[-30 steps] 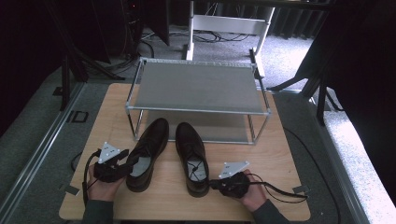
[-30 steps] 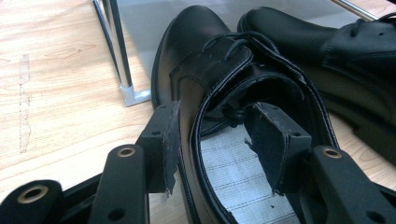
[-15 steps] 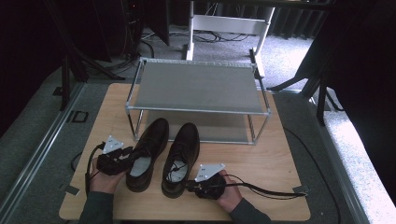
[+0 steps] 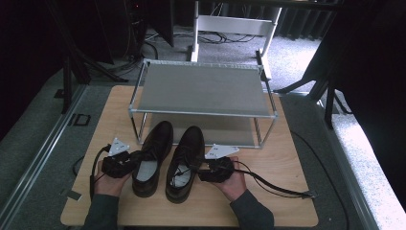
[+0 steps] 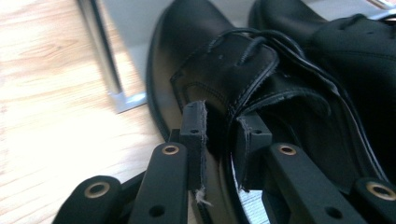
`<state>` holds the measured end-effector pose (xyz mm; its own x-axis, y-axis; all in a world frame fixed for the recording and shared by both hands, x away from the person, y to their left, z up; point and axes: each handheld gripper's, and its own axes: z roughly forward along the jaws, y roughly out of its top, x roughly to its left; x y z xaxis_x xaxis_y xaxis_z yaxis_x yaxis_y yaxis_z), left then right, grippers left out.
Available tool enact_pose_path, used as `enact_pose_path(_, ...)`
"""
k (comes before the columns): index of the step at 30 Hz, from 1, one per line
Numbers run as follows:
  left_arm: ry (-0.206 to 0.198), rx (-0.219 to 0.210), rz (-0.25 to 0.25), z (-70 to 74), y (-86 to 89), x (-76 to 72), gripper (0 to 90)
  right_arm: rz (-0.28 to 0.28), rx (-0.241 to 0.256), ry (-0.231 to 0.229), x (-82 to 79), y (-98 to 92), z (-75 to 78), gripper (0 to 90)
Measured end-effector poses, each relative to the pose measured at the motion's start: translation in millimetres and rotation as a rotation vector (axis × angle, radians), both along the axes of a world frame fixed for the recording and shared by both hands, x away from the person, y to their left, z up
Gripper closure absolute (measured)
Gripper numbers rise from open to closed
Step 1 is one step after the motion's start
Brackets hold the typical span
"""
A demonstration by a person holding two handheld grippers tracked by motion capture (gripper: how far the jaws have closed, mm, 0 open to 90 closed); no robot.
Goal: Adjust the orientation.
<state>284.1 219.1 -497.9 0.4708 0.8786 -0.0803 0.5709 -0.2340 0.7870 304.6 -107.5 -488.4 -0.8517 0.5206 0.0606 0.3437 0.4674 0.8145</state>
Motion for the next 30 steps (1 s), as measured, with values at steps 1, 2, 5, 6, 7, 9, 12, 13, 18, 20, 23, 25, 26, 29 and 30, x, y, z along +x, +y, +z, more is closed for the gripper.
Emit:
enact_pose_path(1, -0.003, 0.002, -0.011, -0.1, -3.2, 0.4, 77.1, 0.0, -0.005, -0.002, -0.4, 0.1, 0.1, 51.2)
enact_pose_path(2, -0.005, 0.009, -0.019, 0.0, -6.4, 1.0, 77.0, -0.002, -0.009, -0.005, -1.0, -0.4, 0.2, 51.3)
enact_pose_path(5, -0.025, 0.023, -0.043, 0.1, -12.8, 4.1, 77.5, 0.007, -0.008, 0.003, -1.4, -2.9, -0.3, 51.2)
enact_pose_path(6, -0.032, 0.024, -0.055, -0.1, -13.6, 5.4, 78.1, 0.011, -0.011, 0.009, -1.4, -3.8, -1.0, 50.5)
enact_pose_path(7, -0.037, 0.022, -0.065, -0.1, -14.3, 6.2, 78.7, 0.012, -0.014, 0.009, -1.5, -4.4, -1.6, 50.1)
enact_pose_path(9, -0.045, 0.029, -0.091, -0.7, -13.9, 7.0, 80.0, 0.017, -0.026, 0.005, -2.2, -5.5, -3.5, 49.5)
enact_pose_path(12, -0.047, 0.036, -0.112, -0.5, -9.7, 7.7, 80.4, 0.028, -0.03, 0.003, -3.2, -5.5, -3.6, 49.5)
enact_pose_path(13, -0.049, 0.037, -0.119, -0.4, -7.9, 7.9, 80.6, 0.03, -0.029, 0.003, -3.3, -5.4, -3.7, 49.5)
enact_pose_path(18, -0.053, 0.03, -0.141, -0.6, -3.6, 8.1, 81.1, 0.033, -0.023, 0.007, -2.8, -5.1, -4.3, 50.1)
enact_pose_path(20, -0.055, 0.043, -0.148, -1.4, -3.8, 6.9, 79.6, 0.054, -0.019, 0.009, -4.7, -7.7, -4.0, 48.6)
enact_pose_path(23, -0.039, 0.022, -0.14, -0.4, -2.1, 7.5, 77.0, 0.07, -0.031, 0.012, -7.9, -10.8, -6.6, 49.0)
enact_pose_path(25, -0.037, 0.024, -0.139, -0.2, -2.3, 7.2, 77.0, 0.087, -0.098, 0.015, -10.4, -14.7, -18.1, 51.5)
enact_pose_path(26, -0.036, 0.026, -0.139, -0.1, -2.4, 7.0, 77.0, 0.087, -0.098, 0.015, -10.4, -14.7, -18.1, 51.5)
enact_pose_path(29, -0.031, 0.021, -0.147, 0.3, -1.6, 7.6, 78.8, 0.113, -0.141, 0.063, -9.5, -14.4, -33.1, 55.2)
enact_pose_path(30, -0.032, 0.019, -0.153, 0.1, -1.3, 8.0, 79.2, 0.124, -0.152, 0.072, -9.3, -11.8, -39.0, 55.4)
